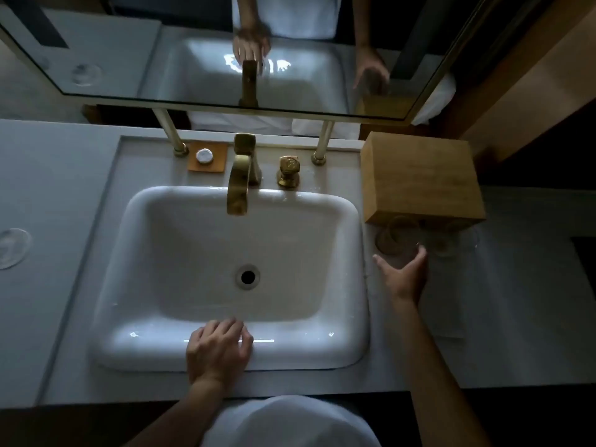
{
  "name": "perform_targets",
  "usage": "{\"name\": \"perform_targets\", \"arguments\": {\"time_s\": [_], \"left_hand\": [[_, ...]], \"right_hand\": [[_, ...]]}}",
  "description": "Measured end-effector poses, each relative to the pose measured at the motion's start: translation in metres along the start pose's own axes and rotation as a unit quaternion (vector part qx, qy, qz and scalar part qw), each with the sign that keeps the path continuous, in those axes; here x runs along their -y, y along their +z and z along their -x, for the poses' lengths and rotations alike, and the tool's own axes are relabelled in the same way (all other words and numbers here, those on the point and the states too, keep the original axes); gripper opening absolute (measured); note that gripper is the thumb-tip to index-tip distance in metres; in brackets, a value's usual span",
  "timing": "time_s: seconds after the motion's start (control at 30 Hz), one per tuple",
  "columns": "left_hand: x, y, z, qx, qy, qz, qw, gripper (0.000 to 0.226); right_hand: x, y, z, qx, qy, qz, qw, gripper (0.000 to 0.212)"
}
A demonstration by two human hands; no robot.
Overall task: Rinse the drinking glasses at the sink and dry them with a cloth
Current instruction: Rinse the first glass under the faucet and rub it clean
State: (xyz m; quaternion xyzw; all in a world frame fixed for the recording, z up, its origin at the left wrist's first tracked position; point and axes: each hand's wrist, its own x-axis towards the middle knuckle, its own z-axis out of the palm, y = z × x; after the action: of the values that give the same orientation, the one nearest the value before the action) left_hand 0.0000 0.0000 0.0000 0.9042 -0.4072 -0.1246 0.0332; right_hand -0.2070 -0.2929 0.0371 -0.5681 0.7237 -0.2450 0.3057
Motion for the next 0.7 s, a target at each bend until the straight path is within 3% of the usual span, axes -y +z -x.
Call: {"name": "perform_targets", "arguments": {"time_s": [0.3, 0.5, 0.7], "left_hand": [[0.001, 0.004, 0.001, -0.019, 0.012, -0.005, 1.0, 0.033], [0.0, 0.006, 0.0, -0.019, 0.013, -0.012, 1.0, 0.036], [0.0, 0.006, 0.001, -0.028, 0.014, -0.016, 0.999, 0.038]], "right_hand": [[0.009, 0.019, -0.025, 0.042, 0.085, -0.158, 0.983, 0.107], [0.004, 0.016, -0.036, 0.029, 0.041, -0.187, 0.981, 0.085], [-0.005, 0.004, -0.04, 0.044, 0.012, -0.186, 0.981, 0.091]]}}
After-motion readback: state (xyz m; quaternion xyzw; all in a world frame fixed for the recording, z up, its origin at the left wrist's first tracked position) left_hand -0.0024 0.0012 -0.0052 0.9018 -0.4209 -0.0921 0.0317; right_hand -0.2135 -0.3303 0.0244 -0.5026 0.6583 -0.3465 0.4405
